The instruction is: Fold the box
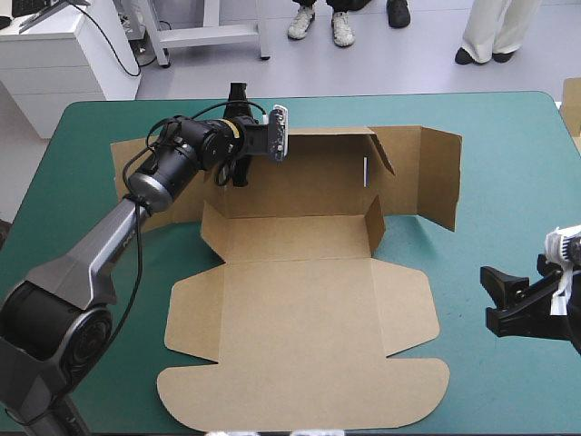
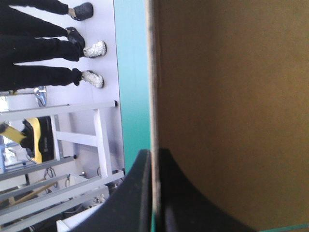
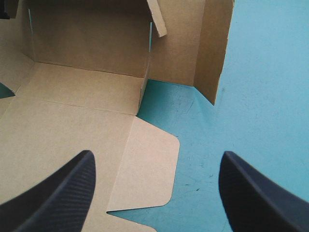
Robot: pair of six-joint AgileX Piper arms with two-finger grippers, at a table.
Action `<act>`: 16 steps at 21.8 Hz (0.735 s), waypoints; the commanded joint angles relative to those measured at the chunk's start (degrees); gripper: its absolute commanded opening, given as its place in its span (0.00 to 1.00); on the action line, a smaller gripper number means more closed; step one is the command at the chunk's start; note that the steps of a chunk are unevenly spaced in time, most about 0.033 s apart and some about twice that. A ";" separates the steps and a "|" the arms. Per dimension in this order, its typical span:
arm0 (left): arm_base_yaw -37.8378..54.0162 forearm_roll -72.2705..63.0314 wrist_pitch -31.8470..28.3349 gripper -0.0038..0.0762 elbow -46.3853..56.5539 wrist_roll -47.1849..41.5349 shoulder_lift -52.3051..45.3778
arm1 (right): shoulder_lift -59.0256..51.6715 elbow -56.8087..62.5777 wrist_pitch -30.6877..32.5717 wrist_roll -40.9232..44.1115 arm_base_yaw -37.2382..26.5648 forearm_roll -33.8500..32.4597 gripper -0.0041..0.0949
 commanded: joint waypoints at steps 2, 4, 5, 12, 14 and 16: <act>-4.50 1.42 -3.78 0.01 -2.21 -1.28 -5.33 | 2.59 -1.23 -3.93 0.72 -0.34 -0.29 0.70; -6.33 5.65 -3.57 0.01 -1.38 -6.17 -6.71 | 3.59 -1.23 -4.52 2.35 -0.34 -1.98 0.70; -7.80 9.68 -3.70 0.01 0.21 -10.41 -8.01 | 4.20 -1.23 -5.11 3.53 -0.34 -4.28 0.70; -17.55 53.90 -8.79 0.01 25.84 -58.54 -18.86 | 6.09 -1.35 -6.48 5.79 -0.34 -10.31 0.70; -20.60 60.28 -6.17 0.01 29.02 -65.06 -19.67 | 7.34 -1.35 -6.91 5.79 -0.34 -10.31 0.70; -24.30 65.53 -5.18 0.01 31.52 -73.09 -19.89 | 9.06 -1.42 -8.46 5.95 -0.34 -11.32 0.70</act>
